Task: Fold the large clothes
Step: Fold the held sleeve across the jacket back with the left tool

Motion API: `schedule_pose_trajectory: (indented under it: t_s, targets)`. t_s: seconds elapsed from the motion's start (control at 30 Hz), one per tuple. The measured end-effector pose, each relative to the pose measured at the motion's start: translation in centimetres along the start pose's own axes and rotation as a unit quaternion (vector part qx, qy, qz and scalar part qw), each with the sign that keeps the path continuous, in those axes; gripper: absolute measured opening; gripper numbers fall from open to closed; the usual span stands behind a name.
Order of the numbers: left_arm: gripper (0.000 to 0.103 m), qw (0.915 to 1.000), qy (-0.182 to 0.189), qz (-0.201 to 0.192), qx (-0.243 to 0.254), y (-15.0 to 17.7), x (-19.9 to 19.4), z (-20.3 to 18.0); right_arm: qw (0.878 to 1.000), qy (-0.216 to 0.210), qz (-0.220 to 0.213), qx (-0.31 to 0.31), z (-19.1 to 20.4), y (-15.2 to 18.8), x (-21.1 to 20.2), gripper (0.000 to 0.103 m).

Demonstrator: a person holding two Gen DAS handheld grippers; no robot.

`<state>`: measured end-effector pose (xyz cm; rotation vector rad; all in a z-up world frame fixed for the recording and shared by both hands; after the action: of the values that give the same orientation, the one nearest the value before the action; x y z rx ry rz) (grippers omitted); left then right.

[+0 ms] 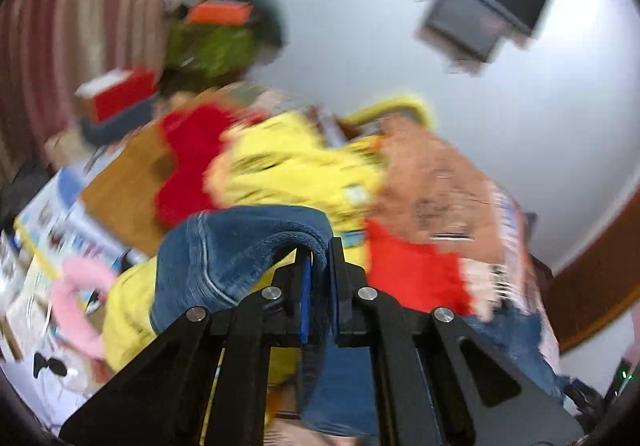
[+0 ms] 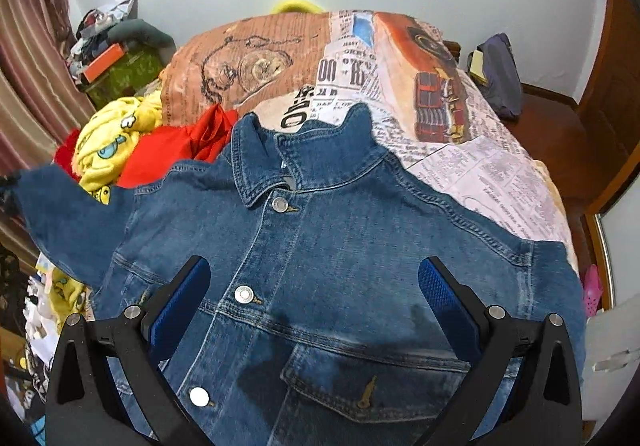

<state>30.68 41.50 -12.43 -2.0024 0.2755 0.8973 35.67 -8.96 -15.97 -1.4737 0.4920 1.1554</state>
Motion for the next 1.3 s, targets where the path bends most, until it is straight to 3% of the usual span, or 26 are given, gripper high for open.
schedule_pose_trajectory:
  t_s: [0.17,0.33,0.43,0.57,0.73,0.8,1.03,1.1,1.2,1.27,1.3]
  targets:
    - [0.006,0.9945,0.069,-0.020,0.075,0.1,-2.9,-10.9,1.000,-0.005,-0.020,0.012,-1.4,0.2,-2.1,0.103]
    - [0.006,0.9832,0.132,0.004,0.127,2.6,-2.5,-21.2,0.999,-0.011,-0.030,0.032,-3.3,0.6,-3.5,0.103]
    - [0.006,0.9749,0.145,0.031,0.166,5.8,-0.5,-26.5,0.998,-0.016,-0.037,0.049,-4.4,1.1,-4.2,0.103]
    - [0.006,0.9599,0.155,0.094,0.213,11.7,3.6,-31.7,0.997,-0.015,-0.038,0.060,-5.4,2.0,-4.7,0.103]
    - [0.006,0.9313,0.140,0.192,0.276,20.8,8.6,-35.3,0.997,-0.004,-0.035,0.062,-6.8,2.8,-5.1,0.103]
    - [0.006,0.9155,0.142,0.238,0.292,24.9,10.2,-36.3,0.997,0.004,-0.031,0.065,-7.4,3.1,-5.0,0.103]
    - [0.007,0.8775,0.137,0.283,0.362,32.2,10.4,-38.4,0.998,0.024,-0.017,0.053,-8.0,4.1,-4.8,0.103]
    - [0.011,0.8657,0.143,0.305,0.371,33.0,10.1,-38.2,0.999,0.034,-0.014,0.040,-7.7,4.4,-4.6,0.103]
    - [0.035,0.8520,0.147,0.324,0.384,33.6,9.5,-37.5,0.999,0.042,-0.010,0.022,-7.1,4.6,-4.5,0.103]
    - [0.046,0.8488,0.156,0.318,0.392,33.6,8.4,-37.0,0.999,0.047,-0.011,0.010,-6.5,4.5,-4.6,0.103]
    - [0.046,0.8486,0.153,0.309,0.401,33.3,7.6,-36.6,0.999,0.050,-0.012,0.002,-6.1,4.4,-4.7,0.103]
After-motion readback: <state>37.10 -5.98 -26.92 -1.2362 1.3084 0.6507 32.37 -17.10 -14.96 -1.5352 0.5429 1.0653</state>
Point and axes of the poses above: each gripper's, at about its wrist camera, not at the fingertips, and x roughly the way its jaws point, z to its left, y to its underside, the point moved 7 cm from there along x, roughly the way its jaws point, and after that the axes turned 6 degrees about z, right-handed, at the moved point
